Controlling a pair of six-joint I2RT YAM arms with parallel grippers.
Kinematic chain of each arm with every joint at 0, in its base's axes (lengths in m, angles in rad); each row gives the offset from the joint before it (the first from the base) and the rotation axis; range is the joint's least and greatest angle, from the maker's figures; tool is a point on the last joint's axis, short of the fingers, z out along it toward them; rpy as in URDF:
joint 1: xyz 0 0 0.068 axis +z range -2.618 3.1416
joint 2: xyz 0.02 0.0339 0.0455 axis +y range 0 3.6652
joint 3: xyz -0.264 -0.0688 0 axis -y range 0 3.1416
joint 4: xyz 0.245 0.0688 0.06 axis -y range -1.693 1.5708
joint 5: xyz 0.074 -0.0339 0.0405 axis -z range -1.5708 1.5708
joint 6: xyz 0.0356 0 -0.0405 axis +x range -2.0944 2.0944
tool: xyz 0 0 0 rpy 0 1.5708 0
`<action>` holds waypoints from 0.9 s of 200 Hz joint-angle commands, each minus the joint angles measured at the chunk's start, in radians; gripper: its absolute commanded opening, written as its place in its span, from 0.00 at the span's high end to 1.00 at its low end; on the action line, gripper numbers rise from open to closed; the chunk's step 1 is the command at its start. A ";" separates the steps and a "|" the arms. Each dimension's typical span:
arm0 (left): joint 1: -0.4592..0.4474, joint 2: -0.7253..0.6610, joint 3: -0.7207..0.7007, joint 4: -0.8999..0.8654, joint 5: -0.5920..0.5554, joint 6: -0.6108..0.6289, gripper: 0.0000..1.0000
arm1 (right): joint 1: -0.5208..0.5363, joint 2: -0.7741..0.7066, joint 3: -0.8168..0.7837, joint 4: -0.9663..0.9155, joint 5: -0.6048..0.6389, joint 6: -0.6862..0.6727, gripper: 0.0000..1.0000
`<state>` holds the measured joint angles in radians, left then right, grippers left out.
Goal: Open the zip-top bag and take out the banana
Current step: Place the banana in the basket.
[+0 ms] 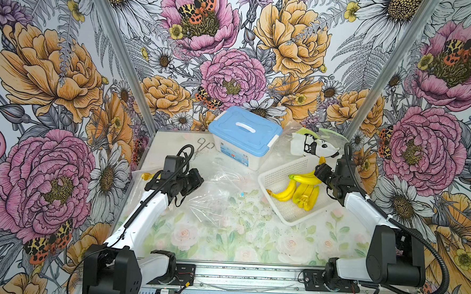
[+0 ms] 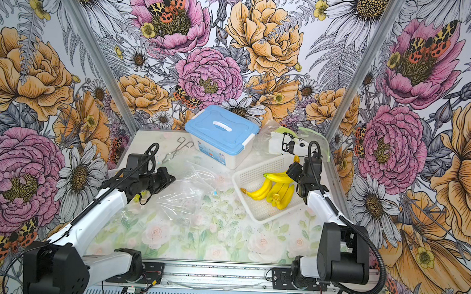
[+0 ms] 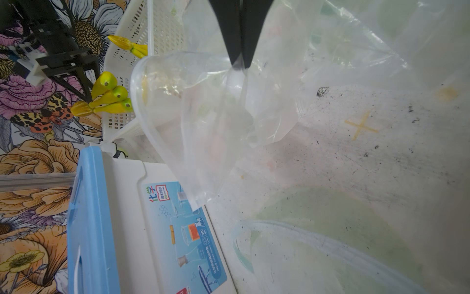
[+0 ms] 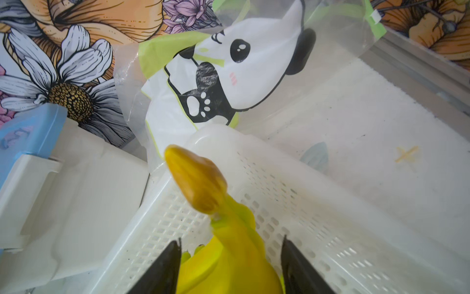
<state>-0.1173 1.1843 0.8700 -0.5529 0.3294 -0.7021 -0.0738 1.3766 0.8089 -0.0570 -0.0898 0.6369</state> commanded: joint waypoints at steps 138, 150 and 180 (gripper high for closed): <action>0.168 0.357 0.332 0.247 -0.096 -0.115 1.00 | 0.068 -0.368 0.019 -0.206 -0.237 0.048 0.01; 0.187 0.381 0.367 0.248 -0.092 -0.120 1.00 | 0.103 -0.359 0.027 -0.205 -0.231 0.044 0.01; 0.211 0.418 0.395 0.310 -0.084 -0.166 1.00 | 0.183 -0.313 0.063 -0.204 -0.239 0.027 0.00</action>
<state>0.0818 1.5883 1.2285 -0.3325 0.2504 -0.8177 0.0605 1.0321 0.8181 -0.2565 -0.3027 0.6731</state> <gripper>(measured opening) 0.044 0.995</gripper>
